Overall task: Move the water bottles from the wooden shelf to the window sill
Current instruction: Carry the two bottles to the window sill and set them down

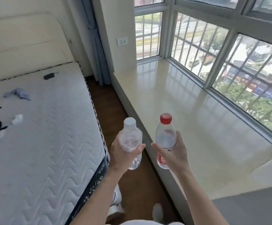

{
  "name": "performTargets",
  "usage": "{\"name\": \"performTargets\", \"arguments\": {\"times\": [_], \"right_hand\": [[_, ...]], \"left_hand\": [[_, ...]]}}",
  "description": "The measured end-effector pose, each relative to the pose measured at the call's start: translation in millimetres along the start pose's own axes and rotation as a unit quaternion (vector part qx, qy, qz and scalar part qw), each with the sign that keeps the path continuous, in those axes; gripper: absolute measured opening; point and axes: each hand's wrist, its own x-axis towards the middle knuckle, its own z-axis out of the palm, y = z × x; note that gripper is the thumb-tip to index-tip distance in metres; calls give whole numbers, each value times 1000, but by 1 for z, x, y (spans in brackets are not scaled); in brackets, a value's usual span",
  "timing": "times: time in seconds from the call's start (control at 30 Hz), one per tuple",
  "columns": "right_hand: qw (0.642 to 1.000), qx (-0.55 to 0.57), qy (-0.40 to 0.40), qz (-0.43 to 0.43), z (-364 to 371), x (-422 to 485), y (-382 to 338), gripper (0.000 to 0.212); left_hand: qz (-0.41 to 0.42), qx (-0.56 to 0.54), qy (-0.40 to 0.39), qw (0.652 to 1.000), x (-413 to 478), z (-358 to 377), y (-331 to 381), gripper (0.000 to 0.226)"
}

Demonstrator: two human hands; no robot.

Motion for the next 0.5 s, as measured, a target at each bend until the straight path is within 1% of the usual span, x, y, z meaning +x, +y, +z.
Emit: {"name": "performTargets", "arguments": {"times": [0.13,0.3,0.4,0.5], "right_hand": [[999,-2,-51,-18,5,54,-6,52],[996,-3,-81,-32,14,103,-12,52],[995,4,-90,-40,18,133,-18,52],[995,11,-94,-42,24,158,-19,55]], "left_hand": [[-25,-24,54,998,35,12,8,64],[-68,-59,76,993,68,20,8,61],[-62,-76,90,991,93,26,7,59],[-59,-78,85,992,120,34,3,60]]}}
